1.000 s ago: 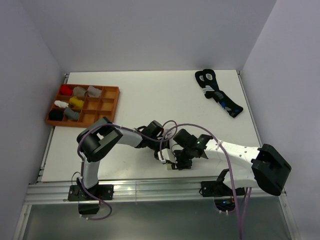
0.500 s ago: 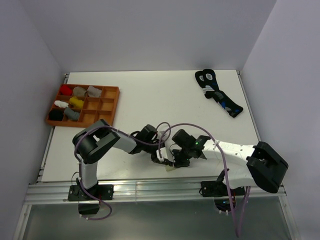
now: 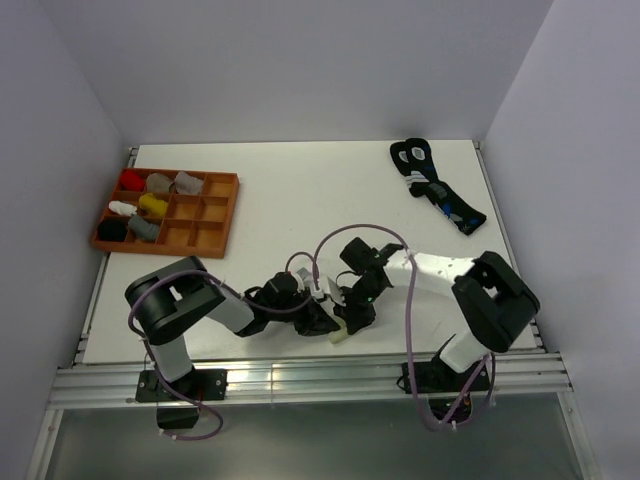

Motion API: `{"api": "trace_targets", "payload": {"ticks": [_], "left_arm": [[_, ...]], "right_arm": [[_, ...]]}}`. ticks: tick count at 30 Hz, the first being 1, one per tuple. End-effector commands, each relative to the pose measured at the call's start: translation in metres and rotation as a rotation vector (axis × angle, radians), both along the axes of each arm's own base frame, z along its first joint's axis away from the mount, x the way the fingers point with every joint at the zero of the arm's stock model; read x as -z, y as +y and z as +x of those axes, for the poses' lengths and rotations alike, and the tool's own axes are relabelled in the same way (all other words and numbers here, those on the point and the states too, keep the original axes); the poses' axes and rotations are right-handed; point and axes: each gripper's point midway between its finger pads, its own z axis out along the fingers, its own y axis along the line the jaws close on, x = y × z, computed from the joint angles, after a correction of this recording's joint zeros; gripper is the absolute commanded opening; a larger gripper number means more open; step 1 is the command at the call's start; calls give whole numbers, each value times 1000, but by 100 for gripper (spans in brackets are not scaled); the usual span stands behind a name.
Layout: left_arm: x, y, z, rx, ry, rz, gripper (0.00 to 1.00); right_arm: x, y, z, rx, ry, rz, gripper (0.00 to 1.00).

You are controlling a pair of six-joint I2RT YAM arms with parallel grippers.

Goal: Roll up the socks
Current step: Roll the sock at the center of the board.

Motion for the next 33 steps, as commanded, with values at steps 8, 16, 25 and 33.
{"api": "trace_targets", "payload": {"ticks": [8, 16, 25, 33], "left_arm": [[13, 13, -1, -101, -211, 149, 14], [-11, 31, 1, -126, -495, 237, 25], [-62, 23, -6, -30, -897, 291, 31], [-75, -2, -9, 117, -1109, 295, 34]], "right_arm": [[9, -33, 4, -26, 275, -234, 20], [11, -28, 14, -33, 339, -275, 20], [14, -25, 18, -28, 386, -308, 20], [19, -27, 19, -10, 389, -329, 20]]}}
